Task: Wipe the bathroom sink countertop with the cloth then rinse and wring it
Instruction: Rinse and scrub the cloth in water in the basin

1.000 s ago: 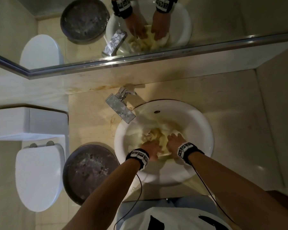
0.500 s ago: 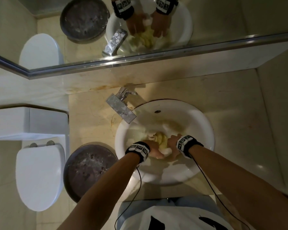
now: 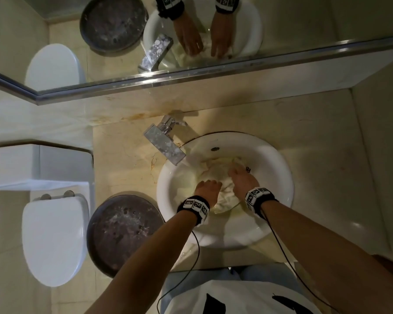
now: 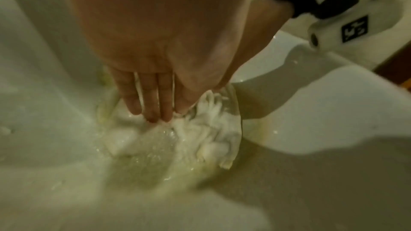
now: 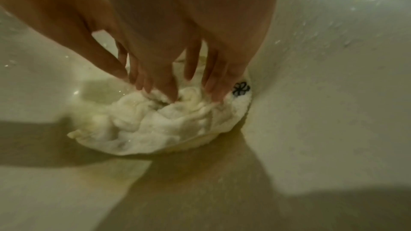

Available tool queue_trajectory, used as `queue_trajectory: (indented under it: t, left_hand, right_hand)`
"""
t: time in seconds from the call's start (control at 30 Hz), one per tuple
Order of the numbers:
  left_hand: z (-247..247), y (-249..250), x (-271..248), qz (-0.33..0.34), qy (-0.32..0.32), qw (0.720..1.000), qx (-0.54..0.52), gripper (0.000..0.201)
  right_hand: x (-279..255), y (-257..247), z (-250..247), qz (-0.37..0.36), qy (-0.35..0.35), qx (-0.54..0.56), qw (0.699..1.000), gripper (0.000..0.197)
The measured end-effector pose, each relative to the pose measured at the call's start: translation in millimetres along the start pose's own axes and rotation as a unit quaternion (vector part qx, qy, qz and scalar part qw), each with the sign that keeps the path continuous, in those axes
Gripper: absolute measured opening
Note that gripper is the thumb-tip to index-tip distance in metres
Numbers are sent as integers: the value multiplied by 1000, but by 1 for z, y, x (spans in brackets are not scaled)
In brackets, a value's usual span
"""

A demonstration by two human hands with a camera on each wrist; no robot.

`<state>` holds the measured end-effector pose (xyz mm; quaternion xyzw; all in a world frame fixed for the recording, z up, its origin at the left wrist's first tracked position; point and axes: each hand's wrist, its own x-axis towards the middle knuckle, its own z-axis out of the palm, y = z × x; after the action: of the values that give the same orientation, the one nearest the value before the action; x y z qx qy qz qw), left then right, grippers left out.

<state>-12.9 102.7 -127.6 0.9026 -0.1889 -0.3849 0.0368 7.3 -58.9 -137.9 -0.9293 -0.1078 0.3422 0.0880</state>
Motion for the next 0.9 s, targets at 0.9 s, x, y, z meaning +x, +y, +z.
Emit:
queue_trajectory:
  t: [0.9]
  left_hand:
    - [18,-5,-3,-18,38,993,113,55]
  right_hand:
    - [5,-18,37,16,-130,-129,983,112]
